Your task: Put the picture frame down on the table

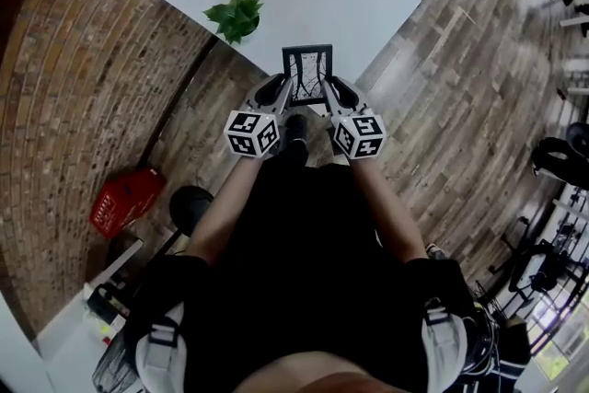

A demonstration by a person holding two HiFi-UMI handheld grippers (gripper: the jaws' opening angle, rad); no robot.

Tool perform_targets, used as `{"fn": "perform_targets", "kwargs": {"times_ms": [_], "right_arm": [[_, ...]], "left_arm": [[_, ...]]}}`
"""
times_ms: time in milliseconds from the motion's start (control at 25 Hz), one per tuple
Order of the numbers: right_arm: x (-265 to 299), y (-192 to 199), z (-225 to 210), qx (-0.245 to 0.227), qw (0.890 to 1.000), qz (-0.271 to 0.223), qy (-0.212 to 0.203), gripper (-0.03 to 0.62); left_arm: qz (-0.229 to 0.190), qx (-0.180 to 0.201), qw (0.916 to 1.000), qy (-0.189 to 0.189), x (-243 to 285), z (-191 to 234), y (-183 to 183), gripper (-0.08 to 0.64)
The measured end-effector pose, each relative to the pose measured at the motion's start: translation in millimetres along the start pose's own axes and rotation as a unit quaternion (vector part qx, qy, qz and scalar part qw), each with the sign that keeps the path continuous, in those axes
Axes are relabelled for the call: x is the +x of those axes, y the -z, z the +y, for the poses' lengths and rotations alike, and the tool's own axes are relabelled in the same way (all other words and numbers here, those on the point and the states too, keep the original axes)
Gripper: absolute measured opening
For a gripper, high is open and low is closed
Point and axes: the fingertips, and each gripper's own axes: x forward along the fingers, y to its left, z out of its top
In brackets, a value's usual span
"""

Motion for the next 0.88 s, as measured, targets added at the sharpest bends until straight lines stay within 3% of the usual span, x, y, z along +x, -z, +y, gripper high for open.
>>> {"fn": "perform_targets", "kwargs": {"times_ms": [320, 880], "right_arm": [[27, 0, -7, 0.019, 0.999, -0.009, 0.025, 0.074], [40, 26, -20, 0.047, 0.998, 0.031, 0.025, 0.074]], "left_arm": [[0.02, 0.011, 0.9995, 0.021, 17, 23, -3, 0.087], [0.052, -0.013, 0.9985, 0.01, 35, 38, 23, 0.087]]}}
